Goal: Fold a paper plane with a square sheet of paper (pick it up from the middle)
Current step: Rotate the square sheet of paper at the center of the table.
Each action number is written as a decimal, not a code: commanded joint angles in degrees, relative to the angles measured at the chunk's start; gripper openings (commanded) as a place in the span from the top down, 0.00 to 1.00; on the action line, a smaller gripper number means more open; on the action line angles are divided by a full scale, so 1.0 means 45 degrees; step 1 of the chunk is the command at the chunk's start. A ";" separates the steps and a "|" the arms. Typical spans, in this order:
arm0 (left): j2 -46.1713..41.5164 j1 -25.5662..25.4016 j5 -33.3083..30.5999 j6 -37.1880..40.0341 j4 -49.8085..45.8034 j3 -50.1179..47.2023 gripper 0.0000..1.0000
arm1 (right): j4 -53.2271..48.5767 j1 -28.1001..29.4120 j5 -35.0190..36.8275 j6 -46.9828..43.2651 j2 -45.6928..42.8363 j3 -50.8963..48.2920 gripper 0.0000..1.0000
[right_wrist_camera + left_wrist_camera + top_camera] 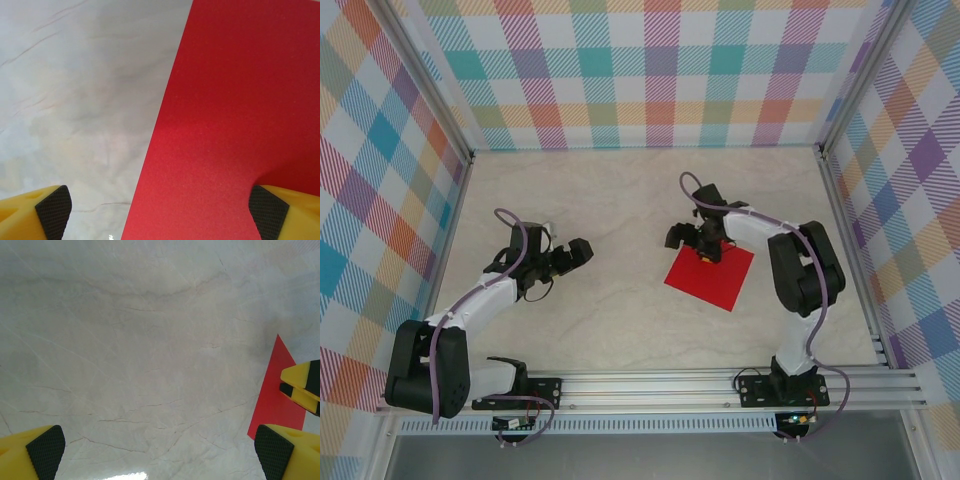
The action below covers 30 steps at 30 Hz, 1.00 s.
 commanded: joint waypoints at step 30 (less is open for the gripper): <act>-0.0841 -0.0556 0.0543 0.0198 -0.0062 -0.0684 0.00 | 0.0138 0.1636 0.0118 0.0717 -0.2366 -0.3142 0.09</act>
